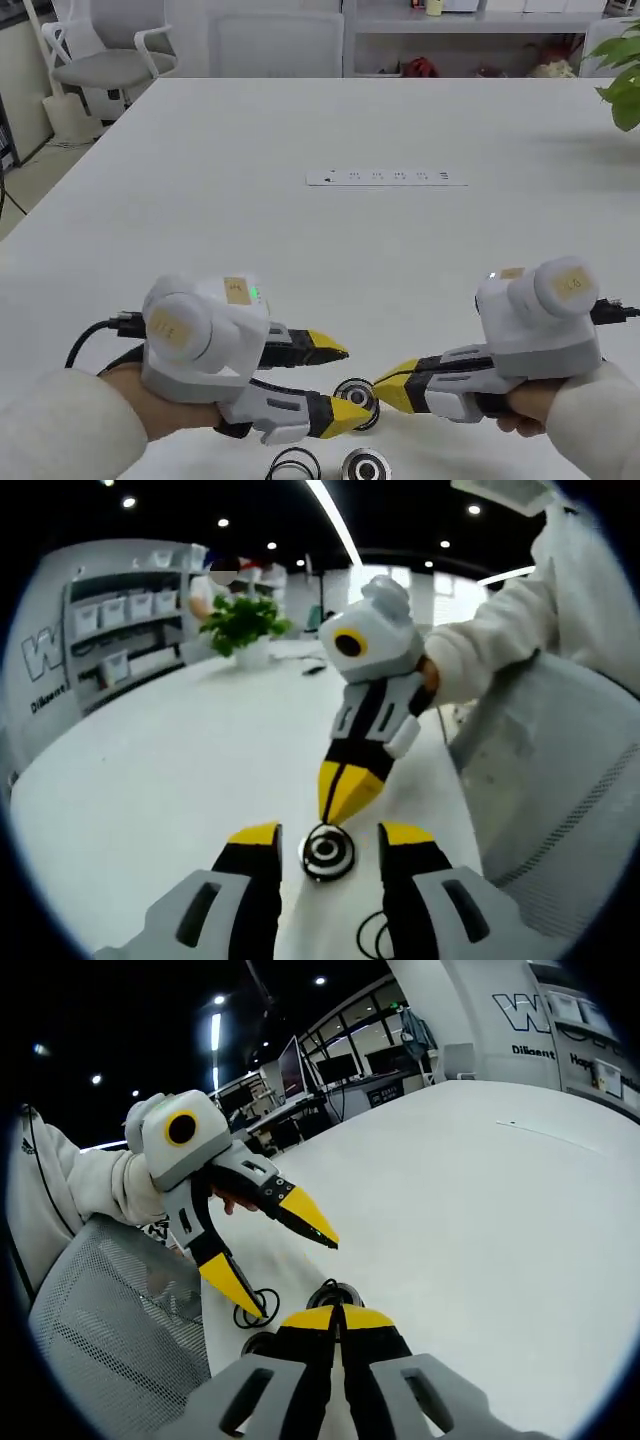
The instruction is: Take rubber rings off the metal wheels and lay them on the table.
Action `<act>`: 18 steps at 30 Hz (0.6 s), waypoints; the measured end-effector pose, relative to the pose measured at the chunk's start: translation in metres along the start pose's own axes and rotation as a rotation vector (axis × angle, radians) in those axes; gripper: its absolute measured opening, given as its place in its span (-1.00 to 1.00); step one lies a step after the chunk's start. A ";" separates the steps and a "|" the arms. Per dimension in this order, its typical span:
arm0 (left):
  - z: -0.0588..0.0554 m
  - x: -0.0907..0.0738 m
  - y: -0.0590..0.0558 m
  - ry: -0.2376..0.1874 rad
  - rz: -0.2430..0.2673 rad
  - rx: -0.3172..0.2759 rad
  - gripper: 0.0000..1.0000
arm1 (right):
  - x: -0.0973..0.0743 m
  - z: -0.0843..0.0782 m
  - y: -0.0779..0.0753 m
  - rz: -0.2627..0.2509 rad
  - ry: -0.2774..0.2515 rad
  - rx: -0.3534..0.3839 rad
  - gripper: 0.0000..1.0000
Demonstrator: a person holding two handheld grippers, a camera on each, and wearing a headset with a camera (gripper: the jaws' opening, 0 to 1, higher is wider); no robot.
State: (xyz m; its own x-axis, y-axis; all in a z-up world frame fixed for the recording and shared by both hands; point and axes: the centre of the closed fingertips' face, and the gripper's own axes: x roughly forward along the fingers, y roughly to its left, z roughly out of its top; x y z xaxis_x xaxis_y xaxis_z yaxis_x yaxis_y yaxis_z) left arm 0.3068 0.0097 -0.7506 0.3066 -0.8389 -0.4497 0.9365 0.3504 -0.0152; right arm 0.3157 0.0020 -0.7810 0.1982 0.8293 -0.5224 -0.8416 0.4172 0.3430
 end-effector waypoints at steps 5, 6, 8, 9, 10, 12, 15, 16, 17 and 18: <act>0.009 -0.009 -0.007 -0.011 -0.005 0.018 -0.03 | -0.001 0.003 0.001 0.002 -0.007 -0.005 -1.00; 0.010 -0.011 -0.007 -0.010 -0.004 0.020 0.00 | -0.002 0.004 0.001 0.001 -0.010 -0.005 -1.00; 0.012 -0.015 -0.009 -0.009 -0.006 0.022 0.07 | -0.003 0.006 0.001 -0.005 -0.015 -0.012 -1.00; 0.013 -0.018 -0.010 -0.004 -0.013 0.020 0.11 | -0.004 0.007 0.000 -0.007 -0.019 -0.014 -1.00; 0.014 -0.020 -0.011 -0.003 -0.014 0.022 0.14 | -0.005 0.008 0.000 -0.007 -0.022 -0.014 -1.00; 0.018 -0.025 -0.013 -0.006 -0.012 0.033 0.18 | -0.007 0.012 -0.001 -0.011 -0.037 -0.005 -1.00; 0.023 -0.035 -0.012 -0.015 0.000 0.038 0.24 | -0.010 0.017 -0.002 -0.015 -0.054 0.003 -1.00; 0.024 -0.040 -0.011 -0.018 0.008 0.039 0.26 | -0.011 0.019 -0.002 -0.016 -0.062 0.007 -1.00; 0.024 -0.043 -0.011 -0.020 0.013 0.041 0.29 | -0.011 0.020 -0.002 -0.016 -0.066 0.009 -1.00; 0.025 -0.048 -0.010 -0.021 0.024 0.046 0.32 | -0.012 0.021 -0.002 -0.014 -0.070 0.011 -1.00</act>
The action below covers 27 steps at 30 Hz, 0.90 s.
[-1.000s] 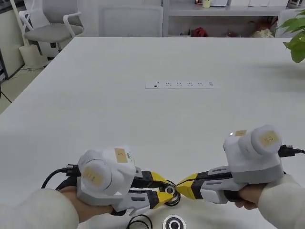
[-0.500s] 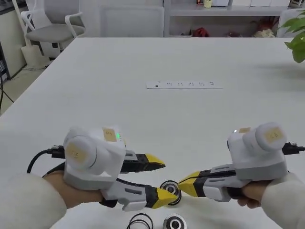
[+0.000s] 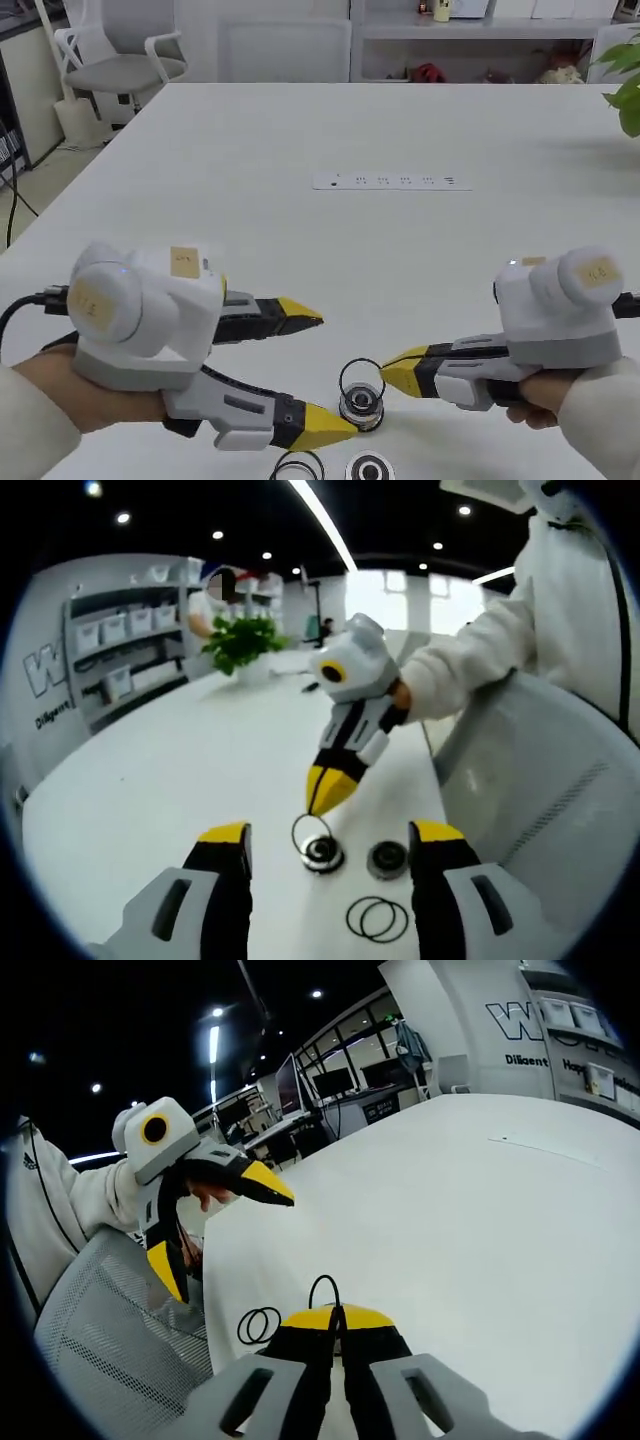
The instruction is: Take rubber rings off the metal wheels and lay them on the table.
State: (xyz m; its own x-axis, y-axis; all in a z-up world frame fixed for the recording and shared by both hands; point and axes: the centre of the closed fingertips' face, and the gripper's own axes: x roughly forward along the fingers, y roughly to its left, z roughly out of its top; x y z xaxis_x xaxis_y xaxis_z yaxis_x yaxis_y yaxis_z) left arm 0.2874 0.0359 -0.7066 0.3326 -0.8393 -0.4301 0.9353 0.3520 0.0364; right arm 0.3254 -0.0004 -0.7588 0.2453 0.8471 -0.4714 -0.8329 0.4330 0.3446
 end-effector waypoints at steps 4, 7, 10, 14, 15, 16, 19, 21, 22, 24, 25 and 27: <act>0.000 -0.014 0.003 0.000 0.028 0.004 0.39 | 0.000 0.004 0.001 0.004 -0.012 0.003 -1.00; -0.002 -0.023 0.005 0.002 0.047 0.003 0.46 | 0.000 0.006 0.004 0.009 -0.016 0.003 -1.00; -0.008 -0.032 0.005 0.021 0.064 0.011 0.56 | 0.000 0.009 0.006 0.015 -0.022 0.003 -1.00; -0.015 -0.040 0.010 0.037 0.101 0.009 0.63 | 0.000 0.012 0.010 0.023 -0.028 0.010 -1.00; -0.016 -0.043 0.010 0.034 0.106 -0.004 0.65 | 0.000 0.013 0.011 0.027 -0.030 0.010 -1.00; -0.016 -0.044 0.009 0.034 0.109 -0.009 0.69 | 0.000 0.013 0.012 0.029 -0.029 0.011 -1.00; -0.021 -0.050 0.008 0.040 0.125 -0.021 0.77 | 0.001 0.018 0.016 0.037 -0.042 0.027 -1.00; -0.022 -0.053 0.007 0.034 0.136 -0.026 0.80 | 0.001 0.022 0.019 0.044 -0.050 0.040 -1.00; -0.023 -0.055 0.006 0.028 0.144 -0.032 0.81 | 0.001 0.023 0.020 0.050 -0.055 0.048 -1.00; -0.025 -0.058 0.004 0.028 0.150 -0.043 0.84 | 0.002 0.024 0.023 0.055 -0.055 0.054 -1.00; -0.026 -0.059 0.003 0.027 0.154 -0.046 0.86 | 0.002 0.023 0.024 0.056 -0.053 0.052 -1.00; -0.029 -0.062 0.001 0.025 0.160 -0.056 0.88 | 0.005 0.022 0.028 0.063 -0.042 0.050 -1.00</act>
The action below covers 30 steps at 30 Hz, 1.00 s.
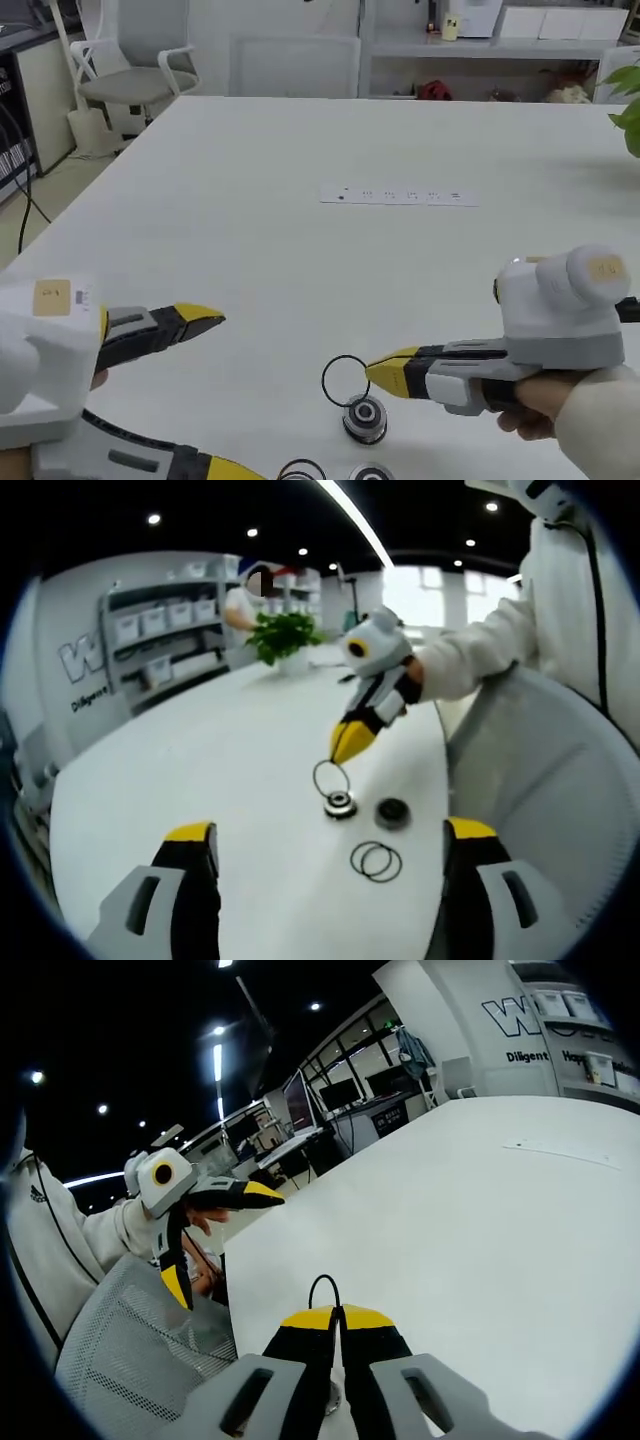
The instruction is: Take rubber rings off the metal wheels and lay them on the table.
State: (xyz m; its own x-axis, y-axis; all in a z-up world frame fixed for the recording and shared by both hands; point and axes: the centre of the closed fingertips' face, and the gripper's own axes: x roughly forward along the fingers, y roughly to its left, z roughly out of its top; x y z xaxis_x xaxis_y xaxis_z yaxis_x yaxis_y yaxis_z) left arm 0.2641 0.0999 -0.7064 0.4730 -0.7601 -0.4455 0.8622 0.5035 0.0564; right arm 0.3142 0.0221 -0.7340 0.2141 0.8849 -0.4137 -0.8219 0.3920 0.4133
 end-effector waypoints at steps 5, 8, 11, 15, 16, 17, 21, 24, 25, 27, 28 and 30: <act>-0.007 -0.007 -0.003 -0.002 0.019 -0.022 0.94 | 0.005 -0.004 0.008 0.014 0.020 -0.016 -1.00; -0.012 -0.011 -0.003 -0.008 0.036 -0.037 0.97 | 0.008 -0.006 0.014 0.025 0.032 -0.028 -1.00; -0.017 -0.014 -0.005 -0.006 0.053 -0.046 0.97 | 0.010 -0.009 0.017 0.033 0.045 -0.033 -1.00; -0.021 -0.017 -0.009 -0.021 0.067 -0.068 0.98 | 0.014 -0.016 0.022 0.047 0.073 -0.039 -1.00; -0.022 -0.018 -0.009 -0.021 0.069 -0.072 0.98 | 0.016 -0.018 0.024 0.051 0.082 -0.044 -1.00; -0.025 -0.019 -0.010 -0.016 0.071 -0.078 0.98 | 0.017 -0.020 0.025 0.053 0.089 -0.046 -1.00; -0.032 -0.023 -0.012 -0.011 0.077 -0.103 0.97 | 0.022 -0.028 0.031 0.072 0.124 -0.058 -1.00; -0.035 -0.024 -0.015 -0.006 0.074 -0.111 0.97 | 0.026 -0.033 0.034 0.082 0.144 -0.065 -1.00; -0.036 -0.024 -0.015 -0.005 0.075 -0.112 0.97 | 0.028 -0.036 0.036 0.089 0.151 -0.060 -1.00; -0.037 -0.024 -0.014 -0.005 0.080 -0.119 0.97 | 0.030 -0.040 0.039 0.097 0.167 -0.067 -1.00; -0.037 -0.025 -0.014 -0.006 0.081 -0.124 0.96 | 0.031 -0.042 0.040 0.101 0.174 -0.073 -1.00; -0.038 -0.025 -0.015 -0.010 0.085 -0.133 0.96 | 0.033 -0.046 0.043 0.109 0.188 -0.079 -1.00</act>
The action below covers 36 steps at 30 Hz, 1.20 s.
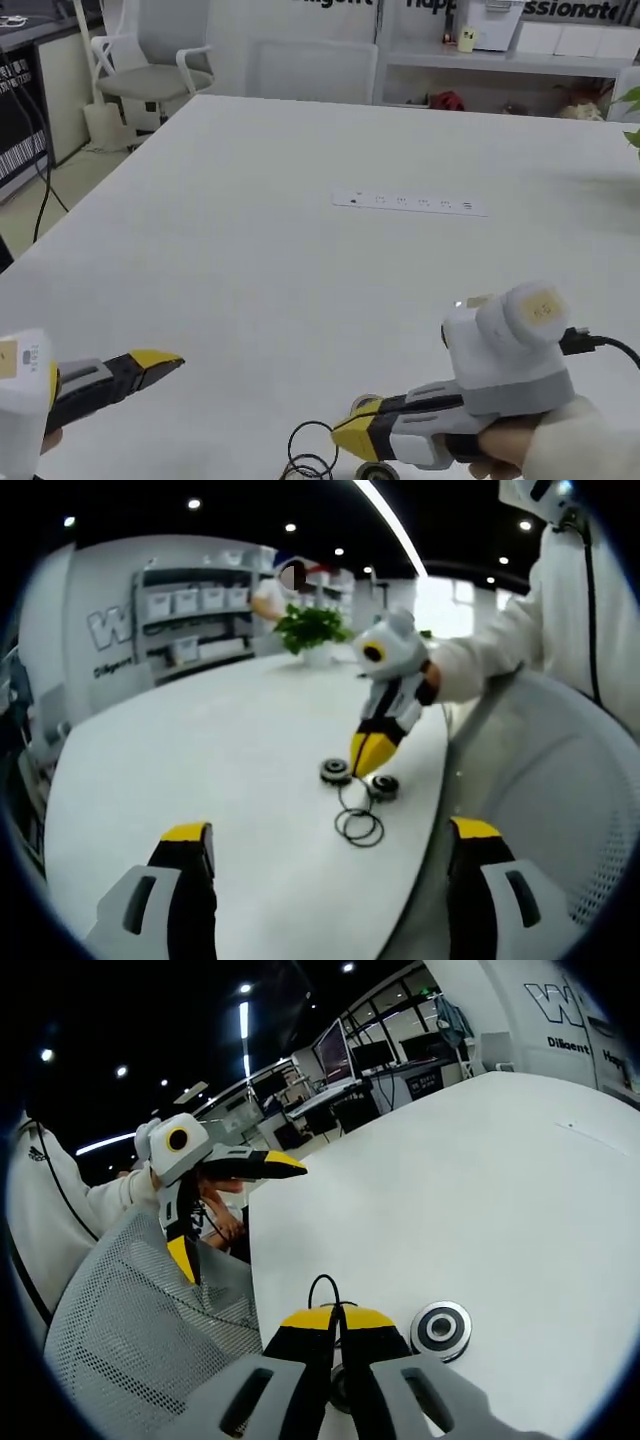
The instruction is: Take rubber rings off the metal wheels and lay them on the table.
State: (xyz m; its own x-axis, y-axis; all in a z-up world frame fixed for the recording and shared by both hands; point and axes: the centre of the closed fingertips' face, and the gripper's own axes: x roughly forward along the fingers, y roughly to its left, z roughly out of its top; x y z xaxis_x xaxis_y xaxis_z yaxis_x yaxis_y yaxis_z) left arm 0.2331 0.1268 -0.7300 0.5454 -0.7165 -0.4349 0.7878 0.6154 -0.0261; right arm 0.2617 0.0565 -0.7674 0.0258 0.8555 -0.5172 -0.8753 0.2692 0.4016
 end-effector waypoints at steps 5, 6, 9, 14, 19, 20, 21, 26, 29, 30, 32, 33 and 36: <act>-0.001 0.001 -0.004 -0.007 -0.008 -0.013 0.95 | 0.007 -0.009 0.000 -0.004 0.034 -0.012 -1.00; -0.001 0.001 -0.005 -0.005 -0.010 -0.014 0.95 | 0.008 -0.011 -0.001 -0.004 0.041 -0.014 -1.00; -0.005 0.001 -0.005 0.003 -0.008 -0.015 0.95 | 0.010 -0.014 -0.001 -0.005 0.052 -0.015 -1.00; -0.007 -0.002 -0.002 0.004 0.003 -0.026 0.94 | 0.013 -0.018 -0.003 -0.010 0.067 -0.015 -1.00; -0.011 -0.003 -0.002 0.009 0.007 -0.033 0.93 | 0.013 -0.021 -0.004 -0.020 0.077 -0.008 -1.00; -0.012 -0.003 -0.002 0.011 0.008 -0.035 0.93 | 0.013 -0.021 -0.005 -0.022 0.078 -0.008 -1.00; -0.012 -0.003 -0.002 0.012 0.009 -0.036 0.93 | 0.013 -0.021 -0.006 -0.027 0.078 -0.008 -1.00; -0.013 -0.002 -0.002 0.014 0.008 -0.036 0.93 | 0.013 -0.023 -0.009 -0.039 0.081 -0.003 -1.00; -0.012 -0.002 -0.003 0.012 0.007 -0.037 0.92 | 0.013 -0.023 -0.008 -0.037 0.081 -0.001 -1.00; -0.011 -0.003 -0.003 0.009 0.007 -0.036 0.92 | 0.013 -0.023 -0.008 -0.035 0.080 0.000 -1.00; -0.011 -0.002 -0.002 0.007 0.007 -0.037 0.92 | 0.014 -0.023 -0.008 -0.034 0.081 0.001 -1.00; -0.011 -0.002 -0.002 0.009 0.007 -0.037 0.92 | 0.014 -0.023 -0.008 -0.036 0.083 0.000 -1.00; -0.012 -0.002 -0.003 0.015 0.006 -0.037 0.92 | 0.014 -0.025 -0.009 -0.040 0.090 -0.006 -1.00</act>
State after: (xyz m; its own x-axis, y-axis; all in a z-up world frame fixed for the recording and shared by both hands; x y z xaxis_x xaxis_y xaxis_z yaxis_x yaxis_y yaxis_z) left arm 0.2266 0.1304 -0.7404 0.5450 -0.7081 -0.4489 0.7735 0.6312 -0.0566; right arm 0.2575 0.0554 -0.7974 0.0177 0.8010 -0.5983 -0.8775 0.2993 0.3747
